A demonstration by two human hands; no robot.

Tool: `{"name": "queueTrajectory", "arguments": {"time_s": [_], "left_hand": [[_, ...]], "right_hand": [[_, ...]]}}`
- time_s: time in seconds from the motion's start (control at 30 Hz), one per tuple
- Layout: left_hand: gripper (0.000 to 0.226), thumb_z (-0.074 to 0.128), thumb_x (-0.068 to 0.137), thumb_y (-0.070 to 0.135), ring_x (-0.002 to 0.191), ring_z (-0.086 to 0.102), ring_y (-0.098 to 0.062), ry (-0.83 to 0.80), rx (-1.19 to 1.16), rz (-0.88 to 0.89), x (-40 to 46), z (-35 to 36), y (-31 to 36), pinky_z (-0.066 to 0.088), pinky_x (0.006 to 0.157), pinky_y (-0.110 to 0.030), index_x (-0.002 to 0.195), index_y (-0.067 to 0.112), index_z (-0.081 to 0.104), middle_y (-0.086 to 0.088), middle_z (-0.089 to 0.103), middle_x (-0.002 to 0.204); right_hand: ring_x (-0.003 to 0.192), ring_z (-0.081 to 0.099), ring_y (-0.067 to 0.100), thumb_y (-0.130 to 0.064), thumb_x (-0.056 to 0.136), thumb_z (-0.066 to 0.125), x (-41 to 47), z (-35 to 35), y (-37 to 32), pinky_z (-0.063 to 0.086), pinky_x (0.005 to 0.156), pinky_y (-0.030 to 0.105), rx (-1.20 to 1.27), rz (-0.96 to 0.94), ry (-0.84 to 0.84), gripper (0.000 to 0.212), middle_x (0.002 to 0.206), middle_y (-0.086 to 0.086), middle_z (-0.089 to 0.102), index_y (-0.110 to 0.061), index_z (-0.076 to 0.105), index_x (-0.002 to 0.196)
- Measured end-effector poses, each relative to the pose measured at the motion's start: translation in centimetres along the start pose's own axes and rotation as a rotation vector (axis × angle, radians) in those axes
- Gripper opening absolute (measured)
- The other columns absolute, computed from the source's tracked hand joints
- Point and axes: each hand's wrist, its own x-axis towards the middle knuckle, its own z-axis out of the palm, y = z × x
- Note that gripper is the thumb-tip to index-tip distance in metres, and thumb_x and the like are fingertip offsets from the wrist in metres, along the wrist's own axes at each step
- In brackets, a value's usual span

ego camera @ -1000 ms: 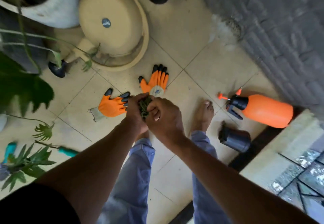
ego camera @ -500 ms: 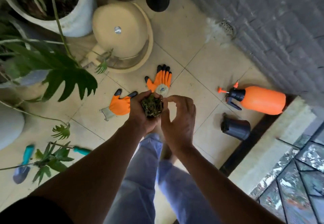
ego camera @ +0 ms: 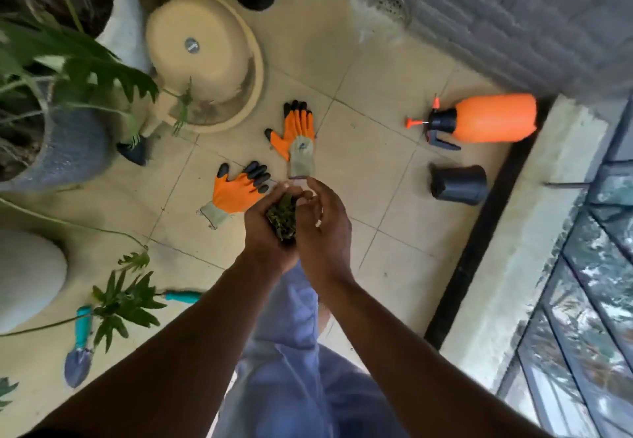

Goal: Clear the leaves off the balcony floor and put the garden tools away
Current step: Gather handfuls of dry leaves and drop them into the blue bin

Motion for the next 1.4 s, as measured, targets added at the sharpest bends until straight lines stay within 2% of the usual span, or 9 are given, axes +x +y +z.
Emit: {"name": "queueTrajectory", "arguments": {"time_s": [0.1, 0.23, 0.6, 0.7, 0.83, 1.0, 1.1, 1.27, 1.4], "left_hand": [[0.027, 0.046, 0.103, 0.024, 0.094, 0.068, -0.026, -0.003, 0.015, -0.025, -3.4, 0.6, -2.0, 0.062, 0.079, -0.031, 0.116, 0.007, 0.062, -0.01, 0.065, 0.102], [0.05, 0.04, 0.103, 0.025, 0.072, 0.075, -0.027, 0.038, 0.045, -0.081, -8.2, 1.1, -4.7, 0.062, 0.063, -0.03, 0.08, 0.002, 0.078, -0.014, 0.074, 0.081], [0.031, 0.049, 0.098, 0.025, 0.119, 0.062, -0.034, 0.042, -0.093, -0.079, -13.5, -7.0, -7.6, 0.032, 0.12, -0.043, 0.114, 0.005, 0.066, -0.016, 0.068, 0.111], [0.035, 0.057, 0.089, 0.024, 0.144, 0.045, -0.035, -0.031, -0.169, -0.105, -15.7, -9.8, -7.1, 0.024, 0.124, -0.047, 0.117, 0.006, 0.067, -0.016, 0.061, 0.128], [0.033, 0.056, 0.082, 0.022, 0.141, 0.049, -0.035, -0.02, -0.238, -0.037, -19.9, -13.3, -5.2, 0.029, 0.123, -0.049, 0.098, 0.003, 0.078, -0.017, 0.068, 0.12], [0.031, 0.055, 0.082, 0.021, 0.104, 0.068, -0.031, 0.056, -0.2, -0.004, -25.4, -18.4, -2.9, 0.055, 0.096, -0.041, 0.092, 0.003, 0.078, -0.015, 0.069, 0.111], [0.032, 0.053, 0.086, 0.024, 0.091, 0.073, -0.032, 0.072, -0.179, 0.003, -27.4, -22.4, -2.4, 0.062, 0.08, -0.038, 0.099, 0.005, 0.075, -0.014, 0.071, 0.107], [0.032, 0.048, 0.094, 0.023, 0.081, 0.075, -0.03, 0.131, -0.196, -0.036, -27.3, -29.3, -4.0, 0.064, 0.076, -0.039, 0.095, 0.005, 0.074, -0.012, 0.073, 0.094], [0.027, 0.057, 0.08, 0.019, 0.088, 0.072, -0.026, 0.119, -0.152, -0.05, -27.0, -32.9, -6.2, 0.059, 0.084, -0.034, 0.103, 0.01, 0.068, -0.008, 0.068, 0.101]], "right_hand": [[0.114, 0.058, 0.007, -0.022, 0.101, 0.056, -2.7, -1.7, -0.5, 0.049, 0.1, 0.03, 0.035, 0.026, 0.036, 0.036, 0.126, -0.011, 0.061, -0.023, 0.06, 0.137], [0.122, 0.055, 0.008, -0.029, 0.103, 0.055, -6.4, -3.5, -0.5, 0.047, 0.106, 0.032, 0.056, 0.044, 0.064, 0.038, 0.137, -0.009, 0.058, -0.026, 0.057, 0.141], [0.123, 0.057, 0.001, -0.062, 0.089, 0.043, -15.1, -0.8, 2.8, 0.045, 0.108, 0.049, 0.005, 0.216, 0.049, 0.04, 0.136, -0.033, 0.054, -0.06, 0.05, 0.128], [0.122, 0.06, 0.005, -0.065, 0.093, 0.042, -18.2, 0.7, 3.4, 0.046, 0.107, 0.051, 0.014, 0.184, 0.043, 0.039, 0.132, -0.027, 0.06, -0.058, 0.052, 0.13], [0.114, 0.067, 0.012, -0.055, 0.095, 0.049, -22.9, 2.3, 2.6, 0.051, 0.103, 0.051, 0.175, 0.247, -0.024, 0.035, 0.119, -0.014, 0.071, -0.049, 0.063, 0.126], [0.087, 0.043, -0.038, -0.006, 0.103, 0.055, -30.5, 4.2, -1.0, 0.031, 0.081, -0.009, 0.268, 0.228, 0.025, 0.025, 0.101, -0.012, 0.068, -0.01, 0.072, 0.121], [0.086, 0.044, -0.037, -0.015, 0.104, 0.057, -34.2, 6.8, 1.0, 0.023, 0.077, -0.012, 0.165, 0.216, -0.051, 0.028, 0.112, -0.014, 0.07, -0.021, 0.07, 0.128], [0.104, 0.057, -0.016, -0.023, 0.102, 0.057, -37.7, 9.9, 5.9, 0.046, 0.097, 0.012, 0.134, 0.304, -0.083, 0.032, 0.117, -0.022, 0.068, -0.036, 0.067, 0.13], [0.093, 0.047, -0.031, -0.022, 0.102, 0.056, -39.9, 10.3, 9.8, 0.029, 0.08, -0.008, 0.071, 0.322, -0.099, 0.033, 0.121, -0.018, 0.067, -0.035, 0.065, 0.132]]}}
